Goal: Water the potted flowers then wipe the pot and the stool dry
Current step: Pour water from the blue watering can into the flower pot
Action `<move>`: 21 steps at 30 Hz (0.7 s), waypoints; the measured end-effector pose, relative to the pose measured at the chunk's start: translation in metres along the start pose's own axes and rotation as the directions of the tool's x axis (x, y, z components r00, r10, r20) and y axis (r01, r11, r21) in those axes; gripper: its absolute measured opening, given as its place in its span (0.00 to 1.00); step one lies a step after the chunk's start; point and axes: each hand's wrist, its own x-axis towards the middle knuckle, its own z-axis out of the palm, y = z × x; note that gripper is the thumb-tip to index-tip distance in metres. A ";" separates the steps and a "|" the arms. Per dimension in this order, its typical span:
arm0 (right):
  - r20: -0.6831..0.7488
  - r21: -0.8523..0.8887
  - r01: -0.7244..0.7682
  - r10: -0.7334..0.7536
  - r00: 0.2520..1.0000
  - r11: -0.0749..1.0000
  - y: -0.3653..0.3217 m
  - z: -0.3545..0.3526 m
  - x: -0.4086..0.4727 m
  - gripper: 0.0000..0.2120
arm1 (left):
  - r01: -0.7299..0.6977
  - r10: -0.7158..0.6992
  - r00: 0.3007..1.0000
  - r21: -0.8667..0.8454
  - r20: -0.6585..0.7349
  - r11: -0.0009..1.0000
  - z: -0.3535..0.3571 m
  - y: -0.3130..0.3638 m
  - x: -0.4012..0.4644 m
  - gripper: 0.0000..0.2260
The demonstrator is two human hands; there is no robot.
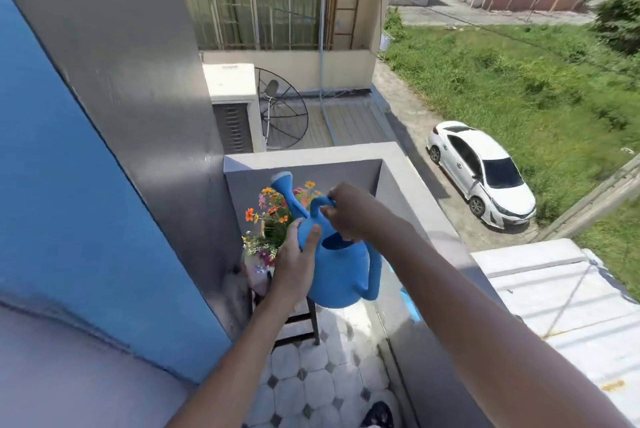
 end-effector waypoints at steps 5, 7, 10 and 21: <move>0.034 -0.094 0.001 0.002 0.999 0.996 -0.024 -0.010 0.008 0.10 | -0.044 0.045 0.999 0.109 -0.003 0.993 -0.015 0.009 -0.001 0.25; 0.061 -0.098 0.007 -0.001 0.998 0.995 -0.029 -0.015 0.010 0.07 | -0.054 0.053 0.999 0.150 0.011 0.987 -0.016 0.010 0.000 0.25; 0.093 -0.135 0.001 0.012 0.996 0.991 -0.034 -0.019 0.016 0.09 | -0.050 0.046 0.999 0.171 0.029 0.984 -0.014 0.012 0.002 0.24; 0.110 -0.191 0.001 0.021 0.994 0.982 -0.030 -0.023 0.041 0.20 | -0.054 0.041 0.997 0.212 0.065 0.976 -0.010 0.016 0.016 0.25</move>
